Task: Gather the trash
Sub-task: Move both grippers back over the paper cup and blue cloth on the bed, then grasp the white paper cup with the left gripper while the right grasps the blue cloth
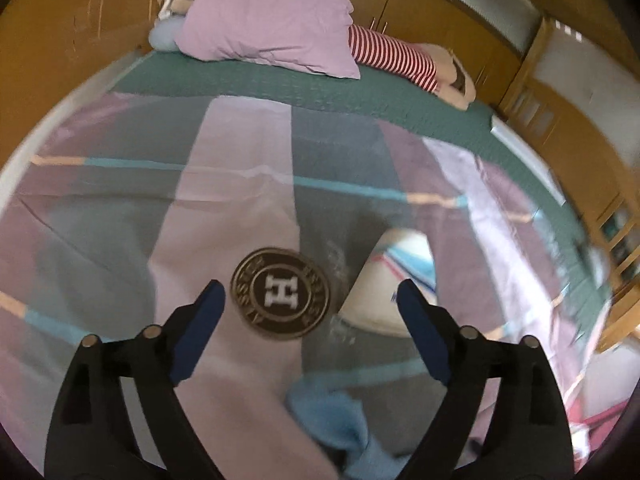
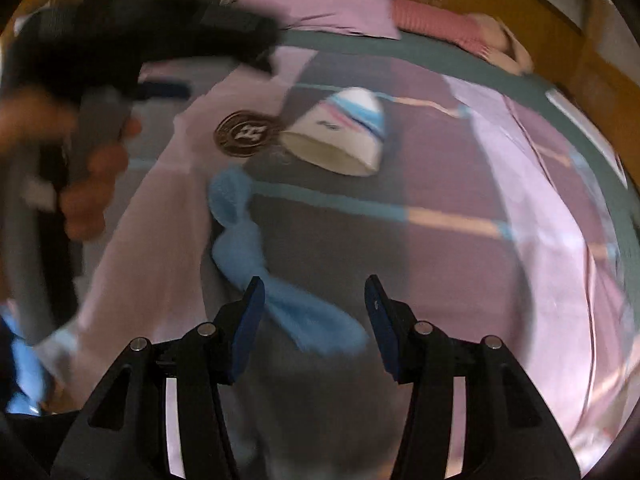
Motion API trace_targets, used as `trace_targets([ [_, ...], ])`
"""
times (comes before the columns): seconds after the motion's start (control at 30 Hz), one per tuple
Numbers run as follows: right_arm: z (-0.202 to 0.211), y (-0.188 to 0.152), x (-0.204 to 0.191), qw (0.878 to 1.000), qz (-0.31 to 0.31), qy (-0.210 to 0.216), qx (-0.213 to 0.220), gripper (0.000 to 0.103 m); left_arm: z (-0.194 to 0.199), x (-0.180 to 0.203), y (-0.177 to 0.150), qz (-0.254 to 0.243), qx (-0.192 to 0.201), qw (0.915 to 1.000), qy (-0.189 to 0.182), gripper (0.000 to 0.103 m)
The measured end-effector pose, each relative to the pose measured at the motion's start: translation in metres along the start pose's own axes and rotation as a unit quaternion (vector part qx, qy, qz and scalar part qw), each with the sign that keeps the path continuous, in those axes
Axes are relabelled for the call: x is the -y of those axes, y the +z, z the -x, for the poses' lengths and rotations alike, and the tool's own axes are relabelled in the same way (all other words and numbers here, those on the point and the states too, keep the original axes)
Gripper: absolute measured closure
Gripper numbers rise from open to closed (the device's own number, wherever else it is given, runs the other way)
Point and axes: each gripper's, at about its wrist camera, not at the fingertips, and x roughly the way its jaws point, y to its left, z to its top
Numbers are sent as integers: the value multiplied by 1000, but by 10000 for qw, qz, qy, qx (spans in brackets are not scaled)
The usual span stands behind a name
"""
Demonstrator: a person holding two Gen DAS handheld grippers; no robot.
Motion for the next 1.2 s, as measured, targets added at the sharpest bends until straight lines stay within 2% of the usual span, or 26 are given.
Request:
trace_targets([
  [0.17,-23,7,-9,9996,260,81,22,51,-26,-16,11,616,-221,9962,-572,12],
  [0.2,-24,8,-9,9996,236,149,8,56,-31,-17,12,655,-257,9958,-593,12],
  [0.23,-24,8,-8,9993,206,305,-27,71,-37,-15,13,665,-316,9955,-598,12],
  [0.27,-25,6,-8,9988,186,432,-120,78,-47,-9,14,613,-435,9955,-580,12],
  [0.3,-25,4,-8,9985,176,494,-186,90,-51,-5,13,548,-492,9956,-580,12],
  [0.33,-24,2,-8,9982,161,545,-175,95,-57,1,12,459,-536,9958,-581,12],
  [0.4,-18,-4,-5,9983,88,566,-129,98,-66,15,11,205,-589,9964,-580,12],
  [0.47,-12,-8,3,9977,-194,642,-108,99,-72,31,8,-50,-641,9961,-607,12],
  [0.63,3,-15,17,9977,-496,423,-175,99,-86,57,-4,-448,-842,9934,-643,12],
  [0.77,15,-21,26,9979,-581,129,-237,99,-96,68,-13,-719,-993,9916,-424,16],
  [0.83,23,-24,30,9981,-578,-23,-200,99,-94,73,-18,-888,-906,9914,-306,16],
  [1.0,41,-29,33,9982,-592,-70,22,99,-85,81,-21,-1022,-810,9911,-266,25],
  [1.2,62,-30,42,9965,-719,127,407,99,-70,93,-21,-1314,-703,9885,-260,41],
])
